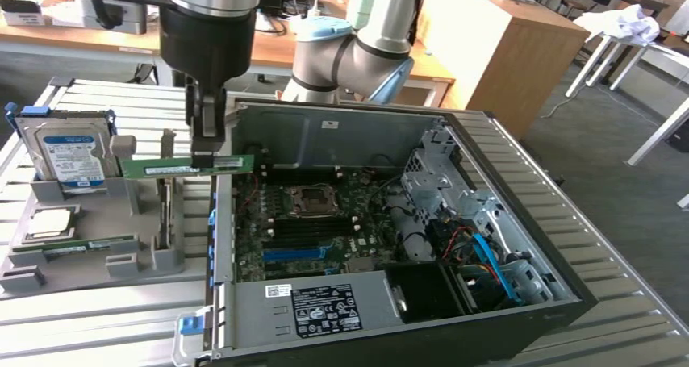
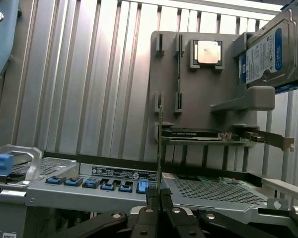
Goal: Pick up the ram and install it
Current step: 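Press down the ram until it locks into place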
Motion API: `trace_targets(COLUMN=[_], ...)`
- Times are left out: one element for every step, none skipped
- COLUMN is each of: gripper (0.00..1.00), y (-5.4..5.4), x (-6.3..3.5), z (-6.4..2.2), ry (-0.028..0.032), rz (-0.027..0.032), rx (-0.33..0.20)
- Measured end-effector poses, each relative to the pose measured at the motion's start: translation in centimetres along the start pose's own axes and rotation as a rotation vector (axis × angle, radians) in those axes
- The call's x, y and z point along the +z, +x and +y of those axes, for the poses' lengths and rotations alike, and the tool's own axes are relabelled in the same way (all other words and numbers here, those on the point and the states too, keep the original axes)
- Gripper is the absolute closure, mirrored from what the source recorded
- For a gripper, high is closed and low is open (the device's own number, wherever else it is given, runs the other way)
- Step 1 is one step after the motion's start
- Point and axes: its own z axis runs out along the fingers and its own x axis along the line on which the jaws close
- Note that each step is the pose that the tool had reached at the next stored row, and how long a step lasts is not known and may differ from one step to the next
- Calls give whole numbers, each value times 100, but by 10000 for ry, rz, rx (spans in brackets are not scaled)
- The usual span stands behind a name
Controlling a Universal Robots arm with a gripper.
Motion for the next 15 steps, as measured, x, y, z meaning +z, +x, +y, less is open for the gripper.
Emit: trace_targets(gripper=[88,88,88,88,88,88,88,88,88,88,88,88,88,88,88], y=[1,3,4,5,6,8,9,10,12,13,14,15,16,17,18], x=[-1,-2,-3,-4,-5,-5,-6,-7,-8,-9,-10,-10,-11,-11,-12], z=[-14,-27,-39,-51,-65,-77,-90,-104,-116,-127,-139,-149,-159,-169,-179], ry=[-1,-1,-1,-1,-1,0,0,0,-1,0,-1,-1,-1,-1,-1], rz=[0,0,0,0,0,0,0,0,1,0,1,0,1,0,1], rx=[0,1,0,0,0,0,0,0,-1,-1,0,0,-1,-1,0])
